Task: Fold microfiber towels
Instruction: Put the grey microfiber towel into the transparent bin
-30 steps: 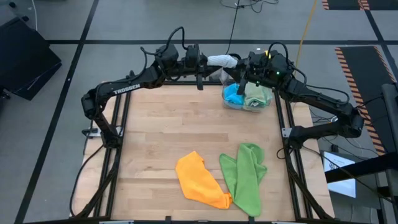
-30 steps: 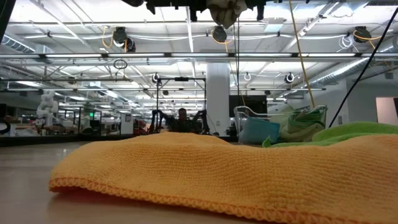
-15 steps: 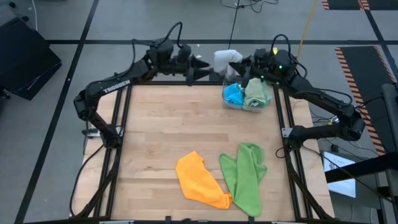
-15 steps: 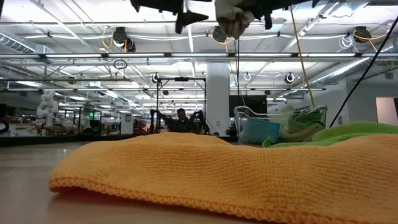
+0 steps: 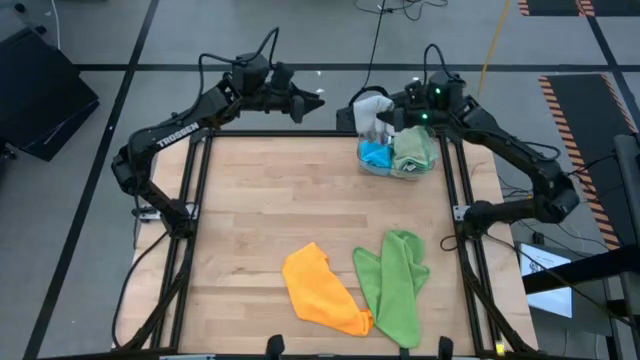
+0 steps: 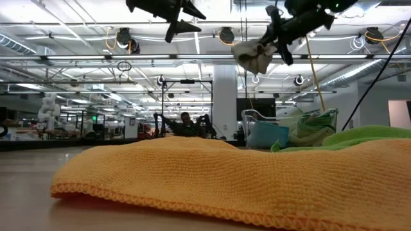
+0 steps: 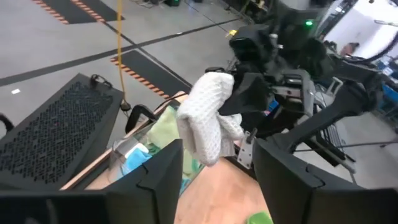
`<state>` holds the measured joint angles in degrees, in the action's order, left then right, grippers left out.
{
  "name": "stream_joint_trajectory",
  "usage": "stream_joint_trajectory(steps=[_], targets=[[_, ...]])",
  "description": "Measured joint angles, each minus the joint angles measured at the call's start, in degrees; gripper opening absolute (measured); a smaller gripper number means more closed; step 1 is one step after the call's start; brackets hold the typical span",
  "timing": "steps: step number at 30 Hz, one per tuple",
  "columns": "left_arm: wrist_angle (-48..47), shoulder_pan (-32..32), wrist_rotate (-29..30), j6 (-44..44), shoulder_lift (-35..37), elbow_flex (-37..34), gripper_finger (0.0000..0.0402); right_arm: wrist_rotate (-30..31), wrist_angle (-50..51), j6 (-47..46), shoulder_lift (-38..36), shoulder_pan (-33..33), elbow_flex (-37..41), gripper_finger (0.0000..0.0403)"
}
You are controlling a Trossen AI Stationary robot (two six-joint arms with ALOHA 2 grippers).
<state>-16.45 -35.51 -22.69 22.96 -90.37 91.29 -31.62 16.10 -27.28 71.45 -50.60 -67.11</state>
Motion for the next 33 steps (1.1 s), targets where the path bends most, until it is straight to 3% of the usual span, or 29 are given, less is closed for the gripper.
stream_joint_trajectory(steps=[5,12,19,33], targets=[[-0.6,-1.0,-0.1,1.1,-0.1,0.0,0.0171,-12.0,-1.3,-5.6,7.4,-6.2,0.0,0.0055],[-5.2,-1.1,-1.4,1.9,-0.1,0.0,0.0153,-19.3,0.6,-12.6,16.0,-10.0,0.0,0.0055],[-8.8,0.5,-1.4,1.0,-0.1,0.0,0.0147,-12.8,10.3,-5.5,19.9,-11.0,0.0,0.0055],[-7.3,0.7,-1.2,1.0,-0.1,0.0,0.0147,-5.6,8.9,-4.1,29.4,-9.7,0.0,0.0056]])
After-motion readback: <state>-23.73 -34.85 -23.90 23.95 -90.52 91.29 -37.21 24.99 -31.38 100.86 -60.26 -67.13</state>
